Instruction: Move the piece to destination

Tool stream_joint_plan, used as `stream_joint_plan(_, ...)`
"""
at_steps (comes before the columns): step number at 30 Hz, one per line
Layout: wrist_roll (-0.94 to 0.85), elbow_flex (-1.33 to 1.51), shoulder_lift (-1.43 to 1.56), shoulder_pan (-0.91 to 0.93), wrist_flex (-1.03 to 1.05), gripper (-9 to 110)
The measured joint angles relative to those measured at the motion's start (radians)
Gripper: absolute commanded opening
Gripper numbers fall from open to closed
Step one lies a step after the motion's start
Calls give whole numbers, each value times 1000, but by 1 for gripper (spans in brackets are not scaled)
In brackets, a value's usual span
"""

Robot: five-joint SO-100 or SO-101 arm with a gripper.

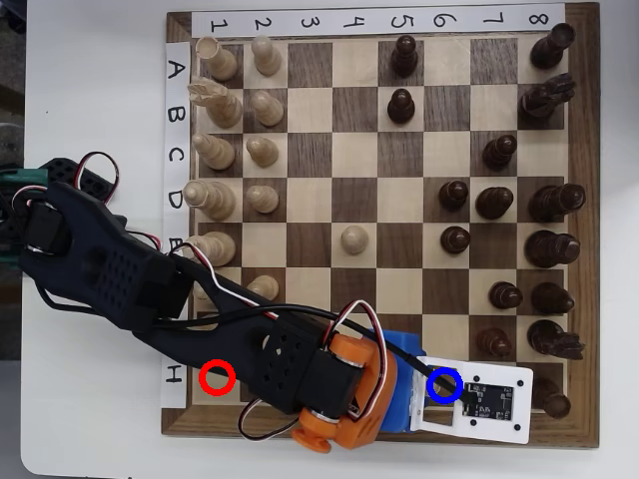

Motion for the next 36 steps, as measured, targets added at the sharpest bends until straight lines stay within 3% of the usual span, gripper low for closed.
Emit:
stream_joint_plan(19, 0, 0, 0, 0, -84, 1)
stream_joint_plan(36, 5, 0, 0, -3, -84, 24)
